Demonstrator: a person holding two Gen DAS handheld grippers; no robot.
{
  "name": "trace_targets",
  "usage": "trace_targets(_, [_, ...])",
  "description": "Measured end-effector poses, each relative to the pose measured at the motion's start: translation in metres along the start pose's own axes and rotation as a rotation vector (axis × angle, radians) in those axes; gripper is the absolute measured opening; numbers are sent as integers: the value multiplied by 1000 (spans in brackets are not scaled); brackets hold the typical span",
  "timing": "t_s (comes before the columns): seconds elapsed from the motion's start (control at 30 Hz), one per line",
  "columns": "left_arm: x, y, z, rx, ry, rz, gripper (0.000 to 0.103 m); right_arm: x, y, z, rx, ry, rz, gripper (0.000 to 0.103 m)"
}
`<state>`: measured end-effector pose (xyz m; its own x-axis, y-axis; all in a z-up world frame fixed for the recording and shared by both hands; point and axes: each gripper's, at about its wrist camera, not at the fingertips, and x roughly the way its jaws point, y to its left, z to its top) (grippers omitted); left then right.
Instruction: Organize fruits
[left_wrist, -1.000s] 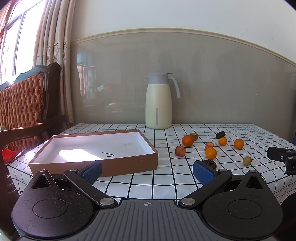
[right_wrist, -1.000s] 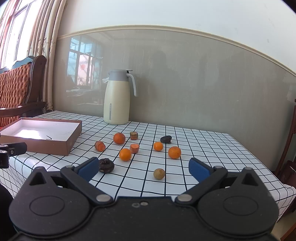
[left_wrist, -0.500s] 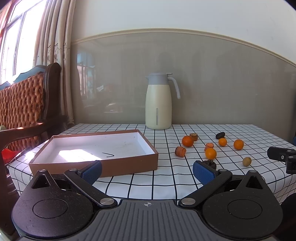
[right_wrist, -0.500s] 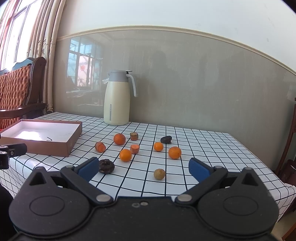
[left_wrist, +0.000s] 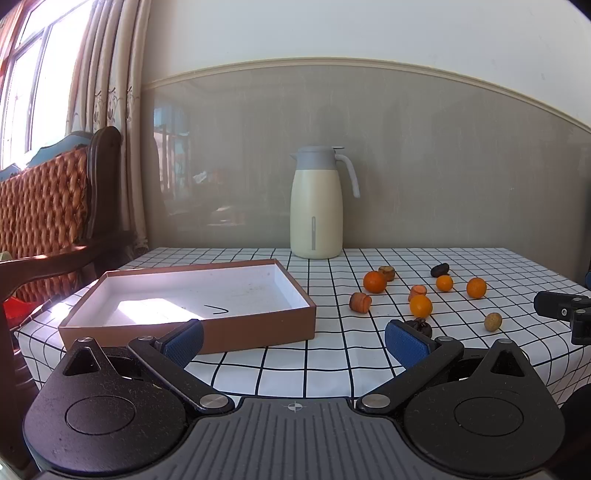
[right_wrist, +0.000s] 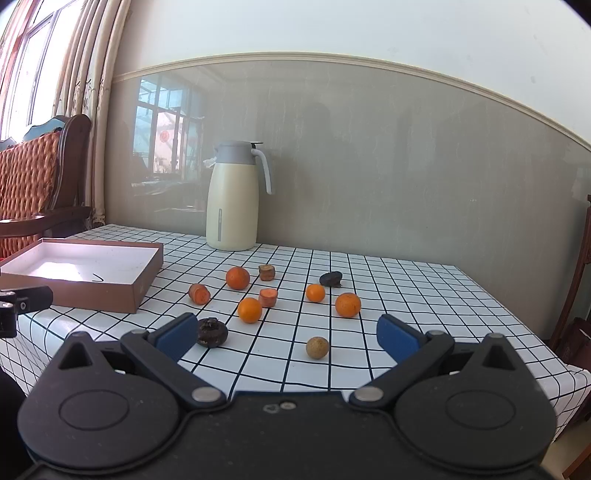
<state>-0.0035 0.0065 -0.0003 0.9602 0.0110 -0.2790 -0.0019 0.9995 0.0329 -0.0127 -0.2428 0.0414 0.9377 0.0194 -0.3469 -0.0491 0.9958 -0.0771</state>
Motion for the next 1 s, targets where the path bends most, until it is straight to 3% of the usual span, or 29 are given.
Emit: trace_targets(1.0, [0,0,0,1,-4,2,103,-1,-1,0,4,-2,1,97])
